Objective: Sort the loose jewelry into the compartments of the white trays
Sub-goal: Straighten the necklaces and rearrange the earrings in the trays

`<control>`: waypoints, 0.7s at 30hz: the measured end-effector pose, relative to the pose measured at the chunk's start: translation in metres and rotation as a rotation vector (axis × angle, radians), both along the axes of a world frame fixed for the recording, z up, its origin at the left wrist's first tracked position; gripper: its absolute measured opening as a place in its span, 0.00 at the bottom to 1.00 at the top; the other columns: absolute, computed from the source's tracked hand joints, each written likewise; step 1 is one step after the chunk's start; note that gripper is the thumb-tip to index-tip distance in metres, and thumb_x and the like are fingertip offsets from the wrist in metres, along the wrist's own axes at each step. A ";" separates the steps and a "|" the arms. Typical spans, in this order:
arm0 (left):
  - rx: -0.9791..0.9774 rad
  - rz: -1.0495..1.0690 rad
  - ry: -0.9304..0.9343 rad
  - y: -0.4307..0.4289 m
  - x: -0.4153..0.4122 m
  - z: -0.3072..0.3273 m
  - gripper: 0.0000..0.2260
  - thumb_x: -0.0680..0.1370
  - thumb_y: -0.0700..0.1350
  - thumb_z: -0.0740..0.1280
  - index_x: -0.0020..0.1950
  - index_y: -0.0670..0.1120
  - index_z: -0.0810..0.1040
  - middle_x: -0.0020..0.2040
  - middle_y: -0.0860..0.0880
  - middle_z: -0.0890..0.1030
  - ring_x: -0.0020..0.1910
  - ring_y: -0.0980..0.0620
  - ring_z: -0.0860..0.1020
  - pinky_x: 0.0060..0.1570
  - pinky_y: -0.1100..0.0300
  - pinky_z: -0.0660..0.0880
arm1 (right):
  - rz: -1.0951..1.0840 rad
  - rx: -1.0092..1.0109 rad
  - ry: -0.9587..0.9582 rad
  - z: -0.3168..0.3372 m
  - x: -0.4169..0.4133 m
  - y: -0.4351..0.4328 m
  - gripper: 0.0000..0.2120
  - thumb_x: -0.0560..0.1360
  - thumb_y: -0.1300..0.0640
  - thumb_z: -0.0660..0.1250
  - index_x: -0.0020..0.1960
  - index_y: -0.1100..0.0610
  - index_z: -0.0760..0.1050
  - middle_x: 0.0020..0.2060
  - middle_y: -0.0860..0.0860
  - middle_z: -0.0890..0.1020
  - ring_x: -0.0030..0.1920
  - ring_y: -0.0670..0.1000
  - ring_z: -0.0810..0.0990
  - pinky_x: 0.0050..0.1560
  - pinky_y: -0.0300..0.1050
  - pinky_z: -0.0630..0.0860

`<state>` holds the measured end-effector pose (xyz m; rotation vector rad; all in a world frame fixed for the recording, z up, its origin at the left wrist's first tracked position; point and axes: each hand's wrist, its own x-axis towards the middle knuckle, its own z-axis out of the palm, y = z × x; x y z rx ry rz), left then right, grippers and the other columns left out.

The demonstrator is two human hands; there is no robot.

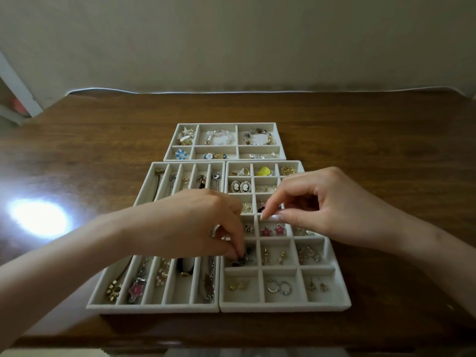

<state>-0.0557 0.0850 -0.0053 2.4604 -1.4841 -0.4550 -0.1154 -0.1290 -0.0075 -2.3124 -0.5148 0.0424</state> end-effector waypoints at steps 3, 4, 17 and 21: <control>0.004 -0.004 -0.002 -0.003 -0.001 -0.006 0.05 0.72 0.52 0.70 0.47 0.60 0.81 0.37 0.61 0.71 0.43 0.62 0.72 0.39 0.72 0.67 | 0.002 -0.004 -0.004 -0.001 0.001 0.000 0.05 0.72 0.59 0.71 0.44 0.51 0.83 0.35 0.48 0.81 0.33 0.47 0.76 0.32 0.33 0.70; 0.003 0.000 -0.004 -0.005 -0.001 -0.007 0.05 0.72 0.52 0.71 0.47 0.59 0.81 0.37 0.61 0.71 0.42 0.62 0.72 0.39 0.71 0.67 | 0.001 -0.003 -0.005 -0.001 0.001 0.000 0.04 0.72 0.59 0.71 0.44 0.51 0.83 0.35 0.48 0.81 0.33 0.47 0.76 0.32 0.33 0.70; 0.079 0.015 -0.047 -0.009 -0.003 -0.003 0.06 0.72 0.55 0.69 0.47 0.59 0.79 0.39 0.61 0.71 0.43 0.61 0.72 0.41 0.69 0.70 | 0.000 -0.005 0.004 -0.002 0.001 0.000 0.04 0.72 0.59 0.71 0.44 0.52 0.83 0.38 0.46 0.82 0.34 0.43 0.77 0.33 0.30 0.70; 0.081 0.002 -0.090 -0.011 -0.006 -0.005 0.05 0.72 0.52 0.70 0.47 0.58 0.78 0.40 0.61 0.70 0.44 0.62 0.71 0.42 0.69 0.70 | 0.005 0.001 -0.001 -0.003 0.001 -0.001 0.04 0.72 0.59 0.70 0.44 0.52 0.83 0.37 0.46 0.82 0.34 0.45 0.77 0.33 0.31 0.70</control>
